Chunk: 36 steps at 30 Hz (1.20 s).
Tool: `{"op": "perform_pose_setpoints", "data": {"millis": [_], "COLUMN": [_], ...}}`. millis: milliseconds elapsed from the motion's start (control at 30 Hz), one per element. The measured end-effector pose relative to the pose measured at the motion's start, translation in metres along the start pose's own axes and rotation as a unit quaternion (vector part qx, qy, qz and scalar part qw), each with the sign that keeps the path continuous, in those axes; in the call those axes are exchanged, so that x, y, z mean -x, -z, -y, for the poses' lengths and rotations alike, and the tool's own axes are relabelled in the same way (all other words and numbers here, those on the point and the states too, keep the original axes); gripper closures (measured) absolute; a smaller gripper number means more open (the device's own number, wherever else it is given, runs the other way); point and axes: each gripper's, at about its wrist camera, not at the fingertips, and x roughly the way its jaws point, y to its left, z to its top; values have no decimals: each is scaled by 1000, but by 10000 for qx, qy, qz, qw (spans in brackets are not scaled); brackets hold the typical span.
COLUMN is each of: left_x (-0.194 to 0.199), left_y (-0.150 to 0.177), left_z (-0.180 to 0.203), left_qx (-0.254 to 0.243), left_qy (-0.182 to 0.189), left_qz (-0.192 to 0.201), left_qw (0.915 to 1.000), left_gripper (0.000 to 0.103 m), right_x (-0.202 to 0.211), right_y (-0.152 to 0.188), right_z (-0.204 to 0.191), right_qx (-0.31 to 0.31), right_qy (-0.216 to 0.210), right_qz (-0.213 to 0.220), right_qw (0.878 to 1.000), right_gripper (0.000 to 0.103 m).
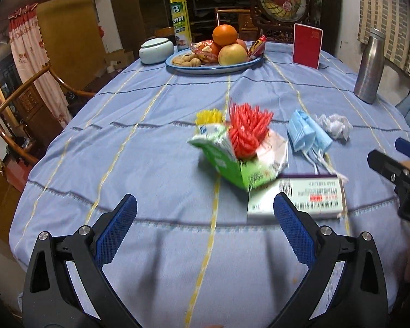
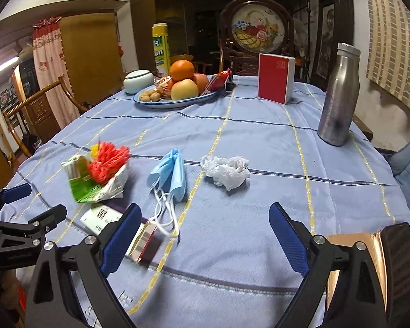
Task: Collect trash
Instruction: 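Grasp the red mesh fruit net with the left tool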
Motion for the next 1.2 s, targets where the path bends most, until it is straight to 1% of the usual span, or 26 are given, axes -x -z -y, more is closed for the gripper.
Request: {"op": "perform_pose_setpoints", "data": {"millis": [133, 433, 633, 800, 867, 967, 1000, 1067, 1133, 1200], "left_x": [-9, -26, -45, -52, -57, -64, -66, -69, -69, -71], "left_y": [-8, -15, -34, -51, -56, -58, -58, -55, -52, -47], "left_z": [-1, -5, -12, -9, -6, -14, -18, -38, -57, -76], "left_qx": [83, 149, 384, 448, 394, 381, 414, 654, 950, 1313], "left_qy": [76, 151, 478, 732, 671, 267, 190, 150, 247, 363], "left_qz": [-21, -133, -286, -189, -149, -61, -38, 6, 57, 111], "left_qw": [9999, 9997, 9977, 9961, 9969, 9989, 9990, 9977, 9952, 9906], "left_gripper": [7, 7, 7, 7, 7, 7, 7, 7, 7, 7], "right_x": [-9, -20, -25, -28, -30, -31, -32, -32, -32, -32], "right_y": [-2, 0, 0, 0, 1, 1, 1, 2, 2, 2], "right_z": [3, 0, 0, 1, 1, 4, 5, 5, 5, 3], "right_qx": [-126, -64, -45, -96, -97, -153, -187, -221, -207, -182], "right_qy": [-132, -75, -79, -86, -115, -146, -162, -185, -196, -212], "right_qz": [-118, -241, -338, -433, -481, -513, -527, -543, -553, -553], "right_qw": [9998, 9997, 9994, 9990, 9987, 9985, 9983, 9981, 9981, 9981], "right_gripper": [9, 9, 9, 7, 7, 7, 7, 7, 7, 7]}}
